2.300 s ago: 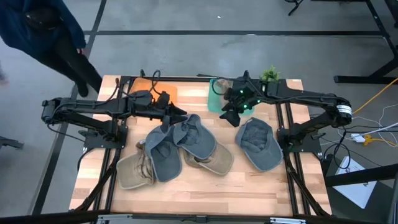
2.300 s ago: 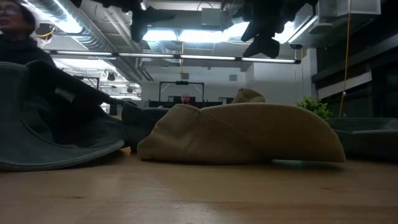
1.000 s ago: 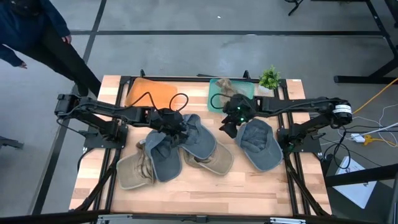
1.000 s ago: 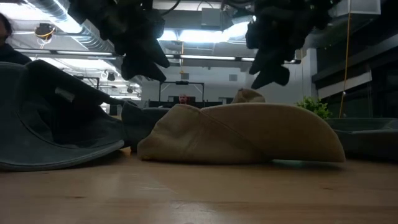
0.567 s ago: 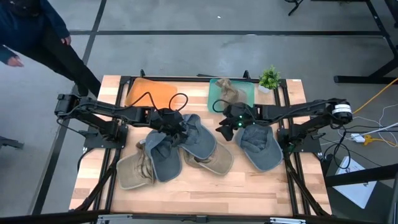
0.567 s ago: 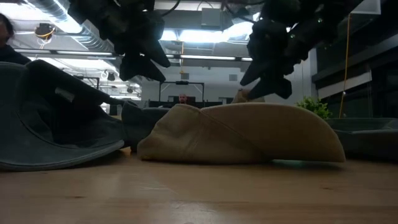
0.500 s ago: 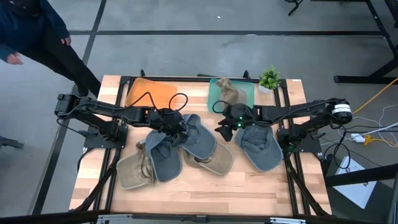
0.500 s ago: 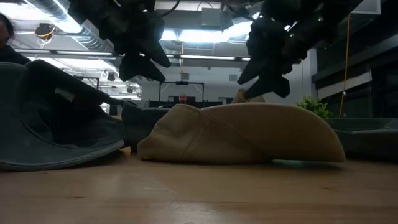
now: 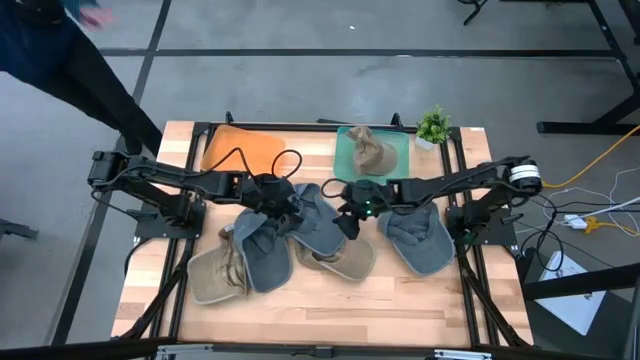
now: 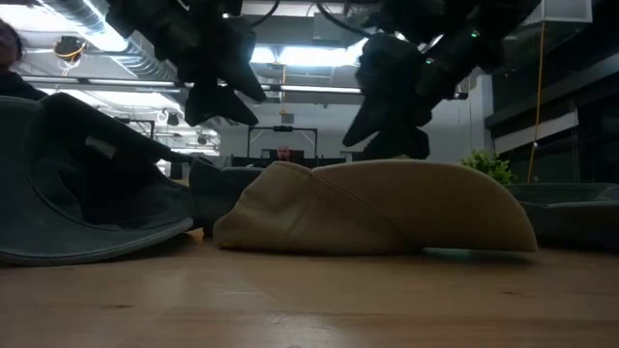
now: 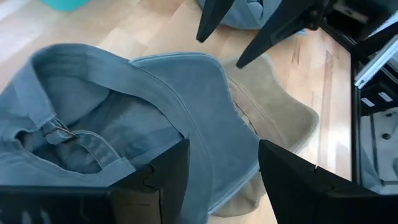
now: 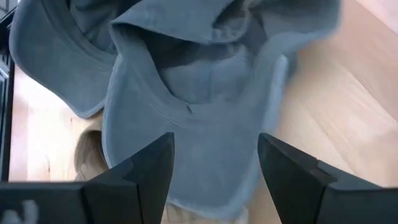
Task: Pick & Place hat
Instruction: Put the middle gray cap into the orange bin
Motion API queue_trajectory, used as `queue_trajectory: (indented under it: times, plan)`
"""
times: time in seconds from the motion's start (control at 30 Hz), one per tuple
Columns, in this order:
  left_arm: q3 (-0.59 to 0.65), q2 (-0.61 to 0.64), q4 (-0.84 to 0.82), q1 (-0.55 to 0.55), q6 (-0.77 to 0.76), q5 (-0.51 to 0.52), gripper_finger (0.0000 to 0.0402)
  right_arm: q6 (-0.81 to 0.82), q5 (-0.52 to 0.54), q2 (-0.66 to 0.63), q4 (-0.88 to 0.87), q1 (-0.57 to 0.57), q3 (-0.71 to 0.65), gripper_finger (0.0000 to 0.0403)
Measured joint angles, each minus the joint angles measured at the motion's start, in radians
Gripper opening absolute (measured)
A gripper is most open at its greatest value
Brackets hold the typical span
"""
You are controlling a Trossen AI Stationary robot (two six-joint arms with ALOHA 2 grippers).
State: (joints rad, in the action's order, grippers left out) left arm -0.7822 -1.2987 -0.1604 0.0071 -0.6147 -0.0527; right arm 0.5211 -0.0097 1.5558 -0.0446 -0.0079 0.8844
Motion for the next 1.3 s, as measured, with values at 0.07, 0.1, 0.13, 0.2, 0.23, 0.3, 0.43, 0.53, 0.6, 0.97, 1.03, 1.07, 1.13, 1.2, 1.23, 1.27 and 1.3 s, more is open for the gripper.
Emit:
queue_trajectory:
  times: [0.07, 0.1, 0.13, 0.2, 0.23, 0.3, 0.43, 0.53, 0.6, 0.97, 1.03, 1.07, 1.13, 1.2, 1.23, 1.27, 1.3]
  plan:
    - [0.000, 0.000, 0.000, 0.000, -0.001, -0.022, 0.0184, -0.020, 0.002, 0.030, -0.001, 0.005, 0.027, 0.0229]
    - [0.000, 0.000, 0.000, 0.000, -0.001, -0.034, 0.0184, -0.023, 0.010, 0.045, -0.002, 0.005, 0.036, 0.0229]
    - [0.000, 0.000, 0.001, 0.000, -0.001, -0.045, 0.0184, -0.022, 0.019, 0.058, -0.008, 0.006, 0.043, 0.0229]
    - [0.000, 0.000, 0.000, -0.002, -0.001, -0.056, 0.0184, -0.009, 0.044, 0.081, -0.026, 0.006, 0.059, 0.0229]
    - [0.000, 0.000, 0.000, -0.005, -0.001, -0.058, 0.0184, -0.002, 0.056, 0.090, -0.034, 0.005, 0.067, 0.0229]
    - [0.000, 0.000, 0.000, -0.010, -0.001, -0.059, 0.0184, -0.003, 0.071, 0.104, -0.058, 0.005, 0.081, 0.0229]
    - [0.000, 0.000, -0.001, -0.023, -0.001, -0.060, 0.0184, -0.001, 0.068, 0.120, -0.054, 0.005, 0.085, 0.0229]
    - [0.000, 0.000, -0.001, -0.032, -0.001, -0.060, 0.0184, -0.004, 0.042, 0.125, -0.058, 0.005, 0.085, 0.0229]
    - [0.000, 0.000, -0.004, -0.040, -0.001, -0.051, 0.0184, -0.004, 0.038, 0.128, -0.063, 0.005, 0.085, 0.0229]
    - [0.000, 0.000, -0.009, -0.053, -0.001, -0.031, 0.0184, -0.002, 0.126, 0.143, -0.095, 0.005, 0.085, 0.0229]
    - [0.000, 0.000, -0.009, -0.053, -0.001, -0.030, 0.0184, -0.001, 0.150, 0.143, -0.093, 0.005, 0.085, 0.0229]
    - [0.000, 0.000, -0.009, -0.053, -0.001, -0.030, 0.0184, 0.001, 0.159, 0.143, -0.088, 0.005, 0.085, 0.0229]
    - [0.000, 0.000, -0.009, -0.053, -0.001, -0.030, 0.0184, 0.009, 0.179, 0.143, -0.075, 0.005, 0.085, 0.0229]
    - [0.000, 0.000, -0.009, -0.053, -0.001, -0.030, 0.0184, 0.024, 0.196, 0.143, -0.072, 0.006, 0.085, 0.0229]
    - [0.000, 0.000, -0.009, -0.053, -0.001, -0.029, 0.0184, 0.025, 0.200, 0.143, -0.073, 0.006, 0.085, 0.0229]
    - [0.000, 0.000, -0.009, -0.053, -0.001, -0.029, 0.0184, 0.024, 0.201, 0.143, -0.072, 0.006, 0.085, 0.0229]
    - [0.000, 0.000, -0.009, -0.053, -0.001, -0.029, 0.0184, 0.023, 0.201, 0.143, -0.072, 0.006, 0.085, 0.0229]
